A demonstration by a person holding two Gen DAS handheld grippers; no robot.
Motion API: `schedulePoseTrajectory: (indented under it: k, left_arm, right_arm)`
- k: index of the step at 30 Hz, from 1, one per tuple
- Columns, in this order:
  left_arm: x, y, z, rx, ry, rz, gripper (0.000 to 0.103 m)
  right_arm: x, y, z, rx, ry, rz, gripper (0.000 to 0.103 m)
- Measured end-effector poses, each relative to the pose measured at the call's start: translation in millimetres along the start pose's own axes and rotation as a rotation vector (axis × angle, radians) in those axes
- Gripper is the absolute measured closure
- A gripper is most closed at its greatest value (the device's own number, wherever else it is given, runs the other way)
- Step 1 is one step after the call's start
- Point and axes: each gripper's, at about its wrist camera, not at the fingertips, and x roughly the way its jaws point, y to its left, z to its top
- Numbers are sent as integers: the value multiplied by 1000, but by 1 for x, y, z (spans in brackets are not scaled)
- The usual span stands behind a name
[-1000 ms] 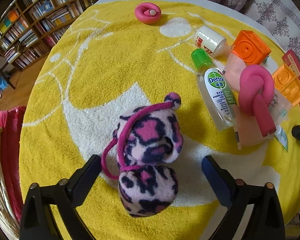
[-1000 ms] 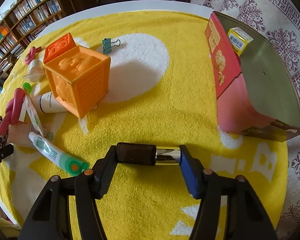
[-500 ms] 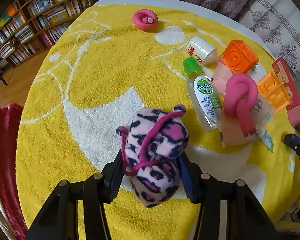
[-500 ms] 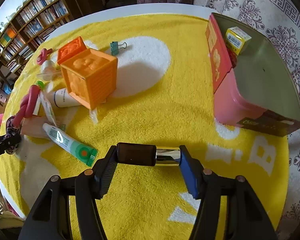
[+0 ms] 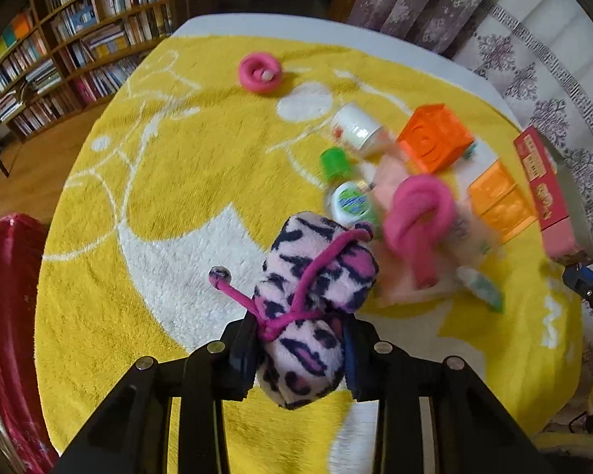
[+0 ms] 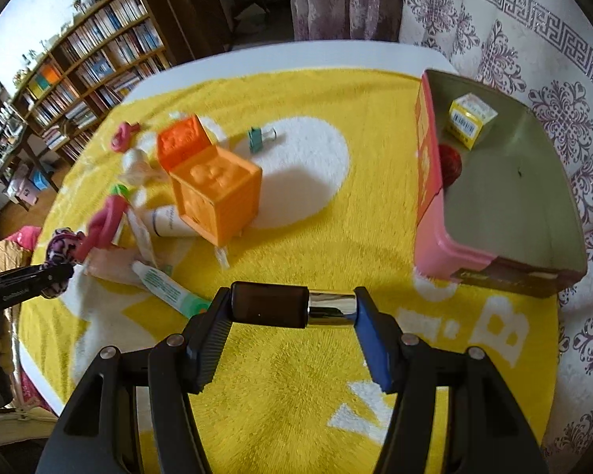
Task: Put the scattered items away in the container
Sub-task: 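Carry the plush into the tin and open the left tool while the right tool drops the tube there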
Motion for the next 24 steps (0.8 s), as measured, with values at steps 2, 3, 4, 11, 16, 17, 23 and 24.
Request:
schedulePoseTrajectory:
  k: [2, 3, 4, 11, 16, 17, 23, 24]
  left_arm:
    - [-11, -10, 2, 20, -19, 1, 67]
    - [-15, -13, 6, 29, -27, -2, 67]
    - [-20, -20, 10, 37, -34, -6, 67]
    - [-19, -78, 45, 122, -71, -69, 67]
    - [-26, -133, 71, 207, -91, -128, 67]
    - [-28, -147, 75, 229, -96, -141, 67]
    - [-30, -223, 92, 341, -112, -222, 67]
    - [-31, -237, 94, 365, -115, -234, 67]
  right_arm:
    - [-10, -5, 1, -3, -20, 15, 39]
    - [-7, -8, 8, -2, -29, 21, 39]
    - [-12, -12, 9, 0, -36, 27, 39]
    - [-39, -45, 17, 60, -101, 31, 39]
    - [-56, -84, 24, 127, -144, -4, 39]
    - [-58, -91, 25, 137, -150, -12, 39]
    - [-72, -138, 31, 201, -185, -63, 39]
    - [-74, -146, 31, 210, -189, -69, 39]
